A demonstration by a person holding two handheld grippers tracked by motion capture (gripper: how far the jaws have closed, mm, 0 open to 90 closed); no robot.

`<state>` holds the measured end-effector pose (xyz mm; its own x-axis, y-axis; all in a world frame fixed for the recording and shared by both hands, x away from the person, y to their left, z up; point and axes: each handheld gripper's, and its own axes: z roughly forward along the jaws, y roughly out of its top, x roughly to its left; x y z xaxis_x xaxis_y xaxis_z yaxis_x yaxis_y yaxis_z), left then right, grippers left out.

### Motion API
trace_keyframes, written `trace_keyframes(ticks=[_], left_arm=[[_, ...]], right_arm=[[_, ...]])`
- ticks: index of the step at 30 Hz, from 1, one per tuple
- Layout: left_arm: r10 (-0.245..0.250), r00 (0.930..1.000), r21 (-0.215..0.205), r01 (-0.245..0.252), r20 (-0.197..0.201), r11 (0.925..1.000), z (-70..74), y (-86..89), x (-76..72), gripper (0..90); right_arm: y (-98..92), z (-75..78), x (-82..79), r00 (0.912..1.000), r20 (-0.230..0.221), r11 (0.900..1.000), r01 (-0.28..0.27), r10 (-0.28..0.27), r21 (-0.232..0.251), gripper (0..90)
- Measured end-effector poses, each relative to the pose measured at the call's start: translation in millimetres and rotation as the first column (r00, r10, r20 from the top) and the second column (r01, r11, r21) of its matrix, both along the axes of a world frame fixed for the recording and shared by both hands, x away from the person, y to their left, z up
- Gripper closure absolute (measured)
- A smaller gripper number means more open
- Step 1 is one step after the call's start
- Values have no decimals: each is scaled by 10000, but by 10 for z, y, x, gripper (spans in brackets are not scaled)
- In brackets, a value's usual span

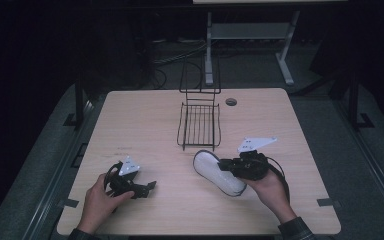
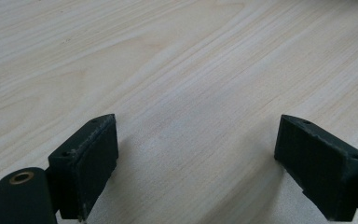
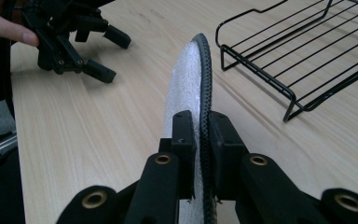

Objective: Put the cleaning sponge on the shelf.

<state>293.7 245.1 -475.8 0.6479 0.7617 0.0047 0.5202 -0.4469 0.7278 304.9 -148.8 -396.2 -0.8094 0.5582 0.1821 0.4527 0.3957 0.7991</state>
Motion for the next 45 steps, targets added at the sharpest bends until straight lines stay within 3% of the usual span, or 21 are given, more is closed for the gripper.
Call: trace_keyframes(ticks=[11, 28, 37, 45], left_arm=[[-2, 10000, 22, 2, 2, 10000, 1, 0, 2, 126], [6, 10000, 24, -6, -4, 10000, 2, 0, 2, 126], [-11, 10000, 47, 11, -10, 10000, 3, 0, 3, 126], [-11, 10000, 69, 11, -7, 10000, 4, 1, 4, 126]], right_arm=[[-24, 104, 136, 9992, 330, 9995, 239, -245, 199, 814], [7, 347, 479, 9944, 858, 9963, 559, -615, 660, 815], [47, 391, 752, 9936, 723, 9924, 797, -866, 934, 814], [90, 426, 924, 9920, 715, 9915, 977, -1039, 859, 814]])
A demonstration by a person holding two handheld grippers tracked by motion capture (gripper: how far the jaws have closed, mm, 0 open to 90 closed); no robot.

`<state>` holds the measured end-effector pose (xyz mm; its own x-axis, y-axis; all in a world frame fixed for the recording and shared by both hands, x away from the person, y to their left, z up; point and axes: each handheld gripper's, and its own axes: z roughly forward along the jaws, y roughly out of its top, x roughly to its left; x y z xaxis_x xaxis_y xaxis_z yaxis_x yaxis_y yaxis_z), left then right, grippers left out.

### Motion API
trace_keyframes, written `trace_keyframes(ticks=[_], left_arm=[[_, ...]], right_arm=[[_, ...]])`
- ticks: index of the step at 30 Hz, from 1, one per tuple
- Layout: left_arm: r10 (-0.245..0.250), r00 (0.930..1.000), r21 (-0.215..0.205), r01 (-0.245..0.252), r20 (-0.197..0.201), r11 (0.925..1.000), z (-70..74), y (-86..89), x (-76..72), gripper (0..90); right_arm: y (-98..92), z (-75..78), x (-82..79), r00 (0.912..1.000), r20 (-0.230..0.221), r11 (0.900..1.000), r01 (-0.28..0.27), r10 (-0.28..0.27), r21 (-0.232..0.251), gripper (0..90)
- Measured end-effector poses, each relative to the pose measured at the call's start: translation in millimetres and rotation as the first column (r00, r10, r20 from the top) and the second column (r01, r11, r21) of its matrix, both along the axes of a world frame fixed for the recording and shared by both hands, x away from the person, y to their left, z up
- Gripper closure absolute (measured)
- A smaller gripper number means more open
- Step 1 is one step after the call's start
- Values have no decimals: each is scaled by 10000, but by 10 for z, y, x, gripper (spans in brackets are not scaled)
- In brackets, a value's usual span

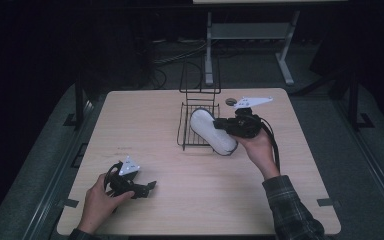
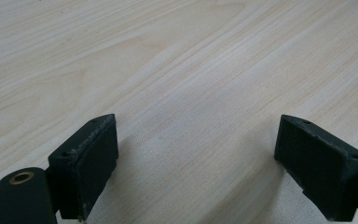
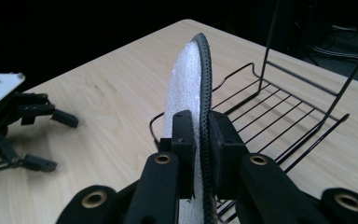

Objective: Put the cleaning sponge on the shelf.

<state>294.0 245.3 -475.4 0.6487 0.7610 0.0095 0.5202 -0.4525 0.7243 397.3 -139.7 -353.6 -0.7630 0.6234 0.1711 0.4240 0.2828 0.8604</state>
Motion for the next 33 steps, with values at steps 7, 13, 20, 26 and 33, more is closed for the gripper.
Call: trace_keyframes(ticks=[7, 13, 20, 26, 33], left_arm=[[14, 10000, -22, -14, -17, 10000, -1, -4, 0, 126], [6, 10000, -14, -6, -19, 10000, -1, -3, 0, 126], [6, 10000, -24, -6, -16, 10000, -1, -3, 2, 126], [-23, 10000, 17, 23, -21, 10000, -1, -1, 3, 126], [-20, 10000, 24, 20, -19, 10000, 0, 0, 3, 126]], right_arm=[[20, -3, 201, 9997, -15, 9997, 258, -258, 35, 814], [30, -44, 395, 9987, -216, 9988, 475, -472, 99, 814], [103, -127, 609, 9960, -684, 9978, 592, -569, 314, 814], [213, -191, 742, 9943, -915, 9979, 575, -545, 308, 812], [311, -208, 825, 9936, -1007, 9985, 531, -512, 158, 811]])
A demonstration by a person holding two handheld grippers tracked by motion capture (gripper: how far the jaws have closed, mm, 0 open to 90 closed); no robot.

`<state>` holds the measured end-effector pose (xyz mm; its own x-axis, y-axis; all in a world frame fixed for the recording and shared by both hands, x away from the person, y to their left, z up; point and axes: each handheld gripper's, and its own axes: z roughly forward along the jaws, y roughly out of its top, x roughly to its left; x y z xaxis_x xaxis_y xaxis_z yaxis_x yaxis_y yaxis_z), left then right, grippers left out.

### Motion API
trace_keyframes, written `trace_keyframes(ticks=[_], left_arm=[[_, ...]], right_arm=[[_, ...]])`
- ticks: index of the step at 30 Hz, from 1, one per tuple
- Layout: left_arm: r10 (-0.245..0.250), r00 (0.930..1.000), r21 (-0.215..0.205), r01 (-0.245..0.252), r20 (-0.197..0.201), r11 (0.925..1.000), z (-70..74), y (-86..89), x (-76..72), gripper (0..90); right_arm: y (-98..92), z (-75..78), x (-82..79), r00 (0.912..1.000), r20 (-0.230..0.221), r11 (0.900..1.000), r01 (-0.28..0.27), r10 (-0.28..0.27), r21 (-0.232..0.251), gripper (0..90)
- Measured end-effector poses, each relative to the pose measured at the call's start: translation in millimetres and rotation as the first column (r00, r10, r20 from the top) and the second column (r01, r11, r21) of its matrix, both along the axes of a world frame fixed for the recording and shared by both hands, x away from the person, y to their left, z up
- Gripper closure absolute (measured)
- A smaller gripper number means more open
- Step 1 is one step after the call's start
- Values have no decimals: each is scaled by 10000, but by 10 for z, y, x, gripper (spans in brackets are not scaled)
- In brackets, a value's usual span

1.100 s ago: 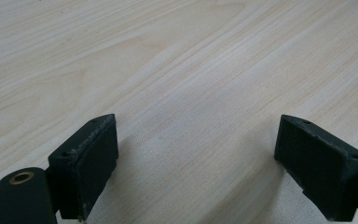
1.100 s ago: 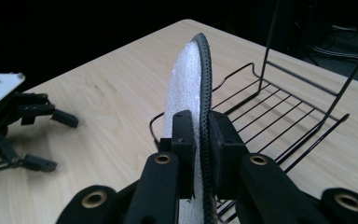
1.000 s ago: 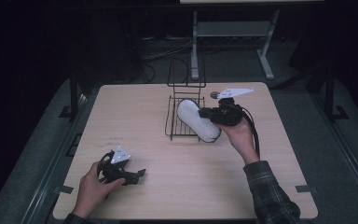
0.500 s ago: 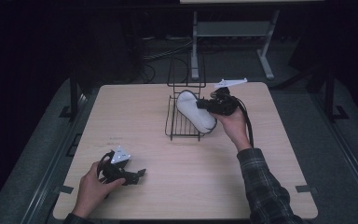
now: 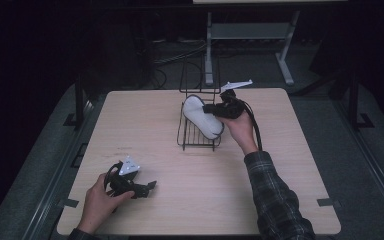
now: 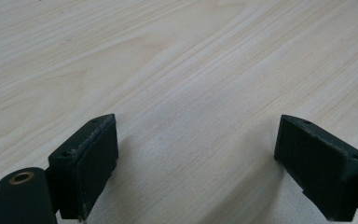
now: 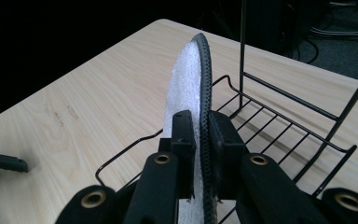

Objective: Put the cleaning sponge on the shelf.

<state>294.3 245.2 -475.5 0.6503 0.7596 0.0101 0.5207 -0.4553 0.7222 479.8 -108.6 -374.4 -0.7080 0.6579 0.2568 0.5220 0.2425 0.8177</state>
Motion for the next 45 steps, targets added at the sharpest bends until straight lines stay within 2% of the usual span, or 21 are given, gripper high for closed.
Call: trace_keyframes(ticks=[10, 14, 27, 42, 45], left_arm=[[-3, 10000, 3, 3, 0, 10000, 0, 0, 0, 126], [-2, 10000, 6, 2, 3, 10000, 0, 0, 1, 126], [5, 10000, -24, -5, -4, 10000, -1, -2, 0, 126], [14, 10000, 2, -14, -8, 10000, 0, -3, 1, 126], [15, 10000, -18, -15, 2, 10000, -1, -4, 1, 126]], right_arm=[[72, -84, 80, 9997, -209, 9994, 117, -124, -315, 801], [65, -124, 117, 9991, -379, 9995, 197, -205, -235, 793], [84, -265, 205, 9980, -153, 9951, 594, -608, -791, 738], [26, -387, 276, 9946, -493, 9890, 847, -912, -1213, 697], [16, -412, 287, 9944, -452, 9871, 885, -953, -1336, 668]])
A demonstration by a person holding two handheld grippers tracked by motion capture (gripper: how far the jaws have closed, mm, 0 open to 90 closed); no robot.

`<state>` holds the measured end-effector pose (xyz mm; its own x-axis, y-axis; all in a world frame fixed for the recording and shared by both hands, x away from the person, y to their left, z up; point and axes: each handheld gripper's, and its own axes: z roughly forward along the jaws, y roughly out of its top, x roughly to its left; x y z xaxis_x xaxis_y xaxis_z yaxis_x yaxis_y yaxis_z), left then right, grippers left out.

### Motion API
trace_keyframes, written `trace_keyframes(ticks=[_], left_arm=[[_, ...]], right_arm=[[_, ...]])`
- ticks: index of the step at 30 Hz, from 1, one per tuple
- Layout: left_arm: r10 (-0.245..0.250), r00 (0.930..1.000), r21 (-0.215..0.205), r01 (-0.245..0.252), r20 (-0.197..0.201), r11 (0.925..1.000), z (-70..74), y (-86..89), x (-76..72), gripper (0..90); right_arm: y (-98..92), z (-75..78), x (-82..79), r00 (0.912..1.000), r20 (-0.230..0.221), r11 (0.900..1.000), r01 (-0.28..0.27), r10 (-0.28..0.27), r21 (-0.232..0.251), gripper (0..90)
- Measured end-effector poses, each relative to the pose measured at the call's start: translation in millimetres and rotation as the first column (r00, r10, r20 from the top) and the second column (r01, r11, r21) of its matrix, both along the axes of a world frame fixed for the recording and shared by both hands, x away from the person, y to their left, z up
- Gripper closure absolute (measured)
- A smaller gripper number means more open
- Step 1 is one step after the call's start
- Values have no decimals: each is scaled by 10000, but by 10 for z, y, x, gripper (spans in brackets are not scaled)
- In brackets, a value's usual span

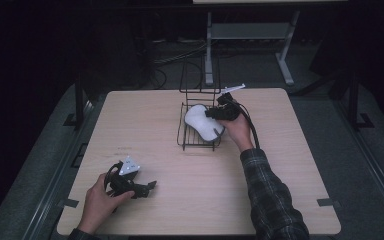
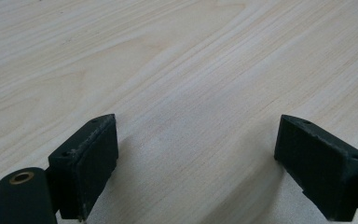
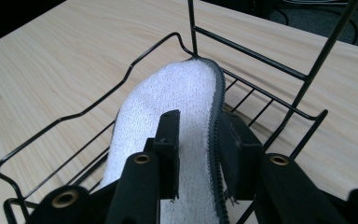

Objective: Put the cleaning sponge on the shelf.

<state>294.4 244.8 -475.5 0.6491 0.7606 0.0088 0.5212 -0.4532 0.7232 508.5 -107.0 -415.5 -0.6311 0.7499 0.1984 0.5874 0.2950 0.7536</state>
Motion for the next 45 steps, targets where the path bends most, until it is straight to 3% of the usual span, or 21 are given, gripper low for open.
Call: trace_keyframes(ticks=[6, 12, 17, 26, 33, 39, 45], left_arm=[[2, 10000, -2, -2, -17, 10000, 0, 0, 0, 126], [-7, 10000, 20, 7, -4, 10000, 1, 1, 0, 126], [-14, 10000, 32, 14, -6, 10000, 1, 2, 0, 126], [-7, 10000, 11, 7, -9, 10000, 1, 0, -1, 126], [-7, 10000, 11, 7, -10, 10000, 1, 0, -1, 126], [-5, 10000, 8, 5, -7, 10000, 1, 0, -1, 126], [-7, 10000, 12, 7, -10, 10000, 1, 0, -1, 126]], right_arm=[[-43, -2, -17, 9998, 88, 9998, 176, -176, -34, 627], [-169, 70, -111, 9998, 194, 10000, -1, 1, -20, 818], [-238, 78, -200, 9992, 281, 9992, -270, 279, -307, 890], [-186, -2, -347, 9961, 194, 9944, -844, 858, -641, 893], [-97, -95, -398, 9936, -29, 9859, -1126, 1131, -1241, 893], [-39, -89, -439, 9898, -230, 9833, -1426, 1409, -1127, 893], [49, -93, -481, 9800, -278, 9746, -1987, 1969, -1032, 892]])
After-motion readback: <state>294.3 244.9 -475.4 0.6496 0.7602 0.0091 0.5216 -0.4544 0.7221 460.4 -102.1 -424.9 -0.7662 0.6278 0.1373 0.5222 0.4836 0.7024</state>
